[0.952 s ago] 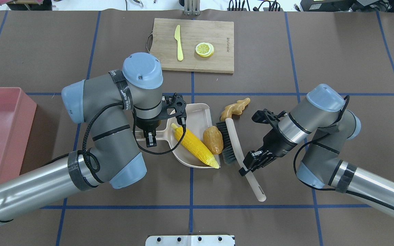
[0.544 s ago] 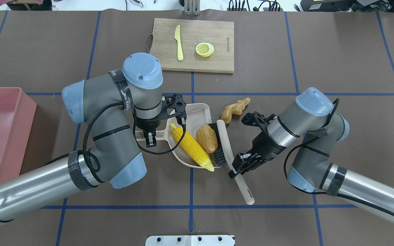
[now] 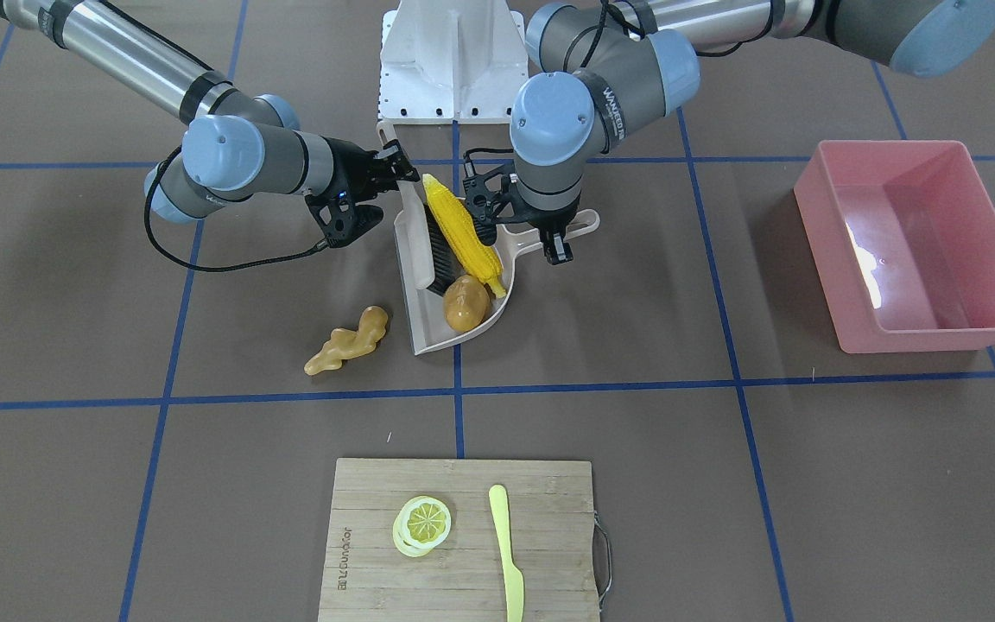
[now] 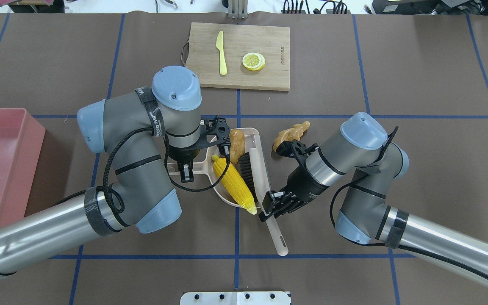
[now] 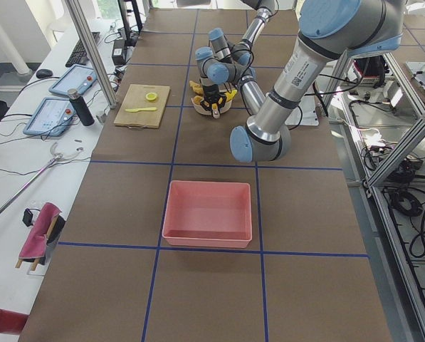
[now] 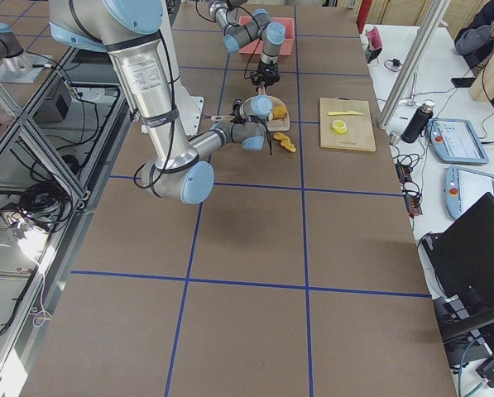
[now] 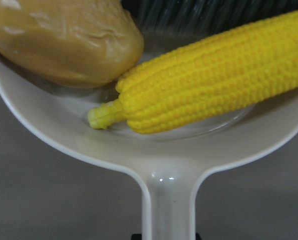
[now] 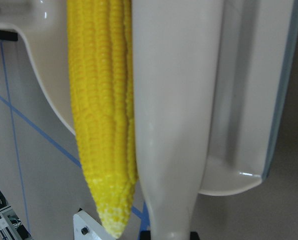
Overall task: Sweep and dump trash into bin
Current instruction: 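Sweep the corn, potato and ginger into the dustpan with the right gripper's brush, then lift the brush back behind the ginger with the right gripper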
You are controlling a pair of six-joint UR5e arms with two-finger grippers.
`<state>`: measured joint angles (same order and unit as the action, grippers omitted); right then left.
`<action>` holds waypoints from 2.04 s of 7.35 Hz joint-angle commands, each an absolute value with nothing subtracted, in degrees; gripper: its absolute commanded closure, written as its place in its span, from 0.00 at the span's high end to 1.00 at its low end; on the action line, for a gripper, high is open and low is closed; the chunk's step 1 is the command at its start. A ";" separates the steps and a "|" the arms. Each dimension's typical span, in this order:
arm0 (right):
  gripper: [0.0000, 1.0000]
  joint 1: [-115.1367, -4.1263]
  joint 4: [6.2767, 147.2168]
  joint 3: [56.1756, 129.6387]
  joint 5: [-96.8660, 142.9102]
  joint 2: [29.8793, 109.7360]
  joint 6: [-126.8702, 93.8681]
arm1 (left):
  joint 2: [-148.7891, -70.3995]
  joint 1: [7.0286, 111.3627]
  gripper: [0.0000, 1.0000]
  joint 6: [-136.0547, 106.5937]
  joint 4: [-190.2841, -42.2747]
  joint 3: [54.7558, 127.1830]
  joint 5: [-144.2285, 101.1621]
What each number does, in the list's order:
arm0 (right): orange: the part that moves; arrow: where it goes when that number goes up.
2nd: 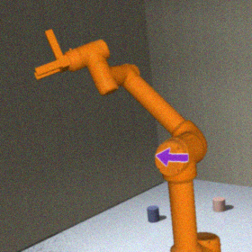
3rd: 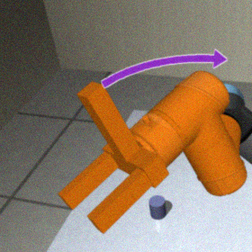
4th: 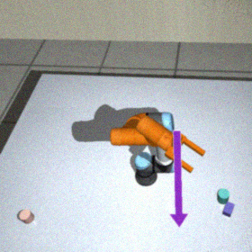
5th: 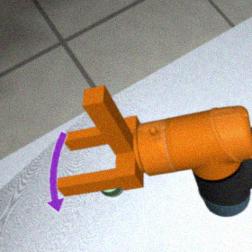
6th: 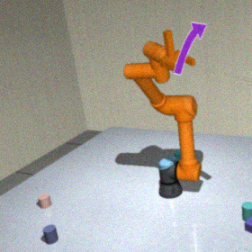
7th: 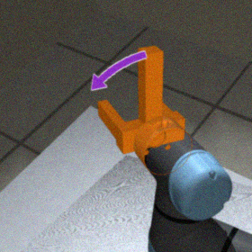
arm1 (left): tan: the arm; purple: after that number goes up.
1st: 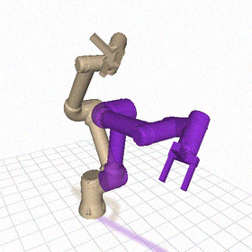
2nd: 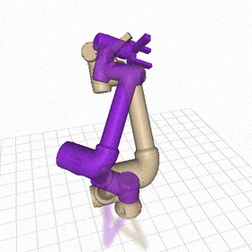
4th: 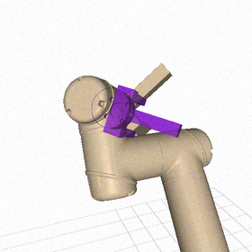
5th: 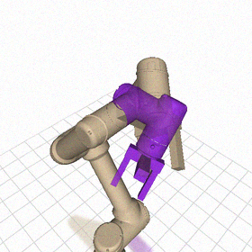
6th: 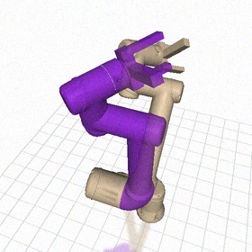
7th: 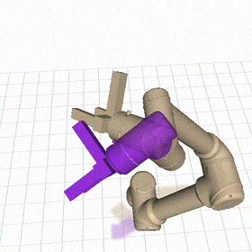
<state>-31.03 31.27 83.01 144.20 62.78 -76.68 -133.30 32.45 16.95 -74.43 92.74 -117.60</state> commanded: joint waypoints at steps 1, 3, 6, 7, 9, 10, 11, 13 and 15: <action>0.00 -35.22 31.64 83.23 147.72 63.54 -76.82 | -133.24 32.52 0.00 16.79 -74.62 92.90 -117.69; 0.00 -38.84 31.46 83.49 151.07 64.77 -76.82 | -133.07 32.69 0.00 16.70 -76.02 92.99 -117.69; 0.00 -39.38 31.46 83.85 151.00 65.65 -76.82 | -130.53 32.78 0.00 14.34 -81.28 93.51 -117.60; 0.00 -39.46 31.46 83.85 151.17 65.74 -76.82 | -129.73 32.78 0.00 14.24 -82.43 93.52 -117.60; 0.00 -44.44 31.55 83.59 154.57 67.05 -76.73 | -129.46 32.96 0.00 13.63 -83.76 93.52 -117.60; 0.00 -47.78 31.64 82.97 155.47 67.67 -76.73 | -128.85 32.87 0.00 12.93 -84.89 93.52 -117.60; 0.00 -50.16 31.64 81.66 155.48 68.20 -76.55 | -128.41 32.87 0.00 12.40 -85.95 93.52 -117.25; 0.00 -51.51 32.78 80.42 155.57 70.73 -76.81 | -128.14 32.87 0.00 12.13 -86.39 93.52 -117.07; 0.00 -50.20 32.17 81.12 153.90 73.21 -81.53 | -128.14 32.87 0.00 12.13 -86.48 93.52 -116.90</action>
